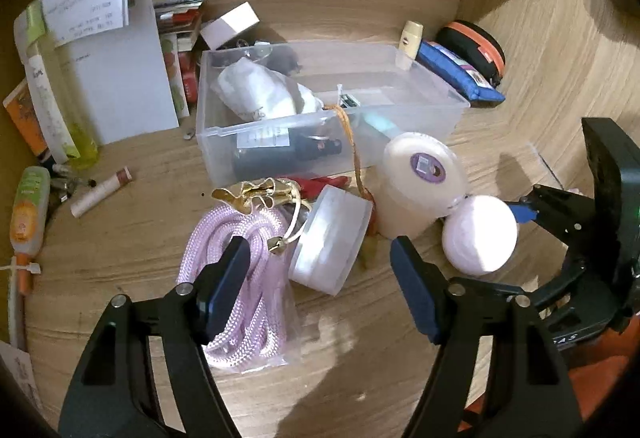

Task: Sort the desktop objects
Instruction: 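Grasp the pink round container with the right gripper while the left grasps a clear round tub, then carry the pink container and clear tub into the box and release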

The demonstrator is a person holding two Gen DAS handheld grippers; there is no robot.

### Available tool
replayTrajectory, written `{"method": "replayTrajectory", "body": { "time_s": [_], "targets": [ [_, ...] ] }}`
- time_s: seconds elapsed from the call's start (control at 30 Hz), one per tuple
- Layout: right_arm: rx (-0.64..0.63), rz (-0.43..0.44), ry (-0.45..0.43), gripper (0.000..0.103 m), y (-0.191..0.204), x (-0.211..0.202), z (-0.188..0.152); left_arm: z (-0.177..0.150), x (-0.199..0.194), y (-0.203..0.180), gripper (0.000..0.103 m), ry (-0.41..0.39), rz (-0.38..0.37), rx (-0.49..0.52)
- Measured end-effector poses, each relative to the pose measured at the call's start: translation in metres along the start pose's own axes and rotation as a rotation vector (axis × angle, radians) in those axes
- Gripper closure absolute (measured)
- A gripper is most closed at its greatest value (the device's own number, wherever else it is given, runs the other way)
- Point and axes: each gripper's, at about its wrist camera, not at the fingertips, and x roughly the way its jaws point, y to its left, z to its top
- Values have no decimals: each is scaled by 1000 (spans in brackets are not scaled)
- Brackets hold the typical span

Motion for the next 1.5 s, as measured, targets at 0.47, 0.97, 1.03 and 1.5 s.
{"method": "replayTrajectory", "body": {
  "time_s": [0.47,0.97,1.03,1.5],
  "targets": [
    [23,21,6,44,-4,5,-3,10,21,-6,72,22,-10,4],
    [70,-37,-151,44,-27,-44,25,4,-6,12,73,-9,-45,-96],
    [68,-43,-175,44,-30,-50,32,2,-10,11,73,-14,-46,-92],
    [61,-27,-224,44,-31,-52,56,3,-28,7,74,-56,-30,-78]
  ]
}}
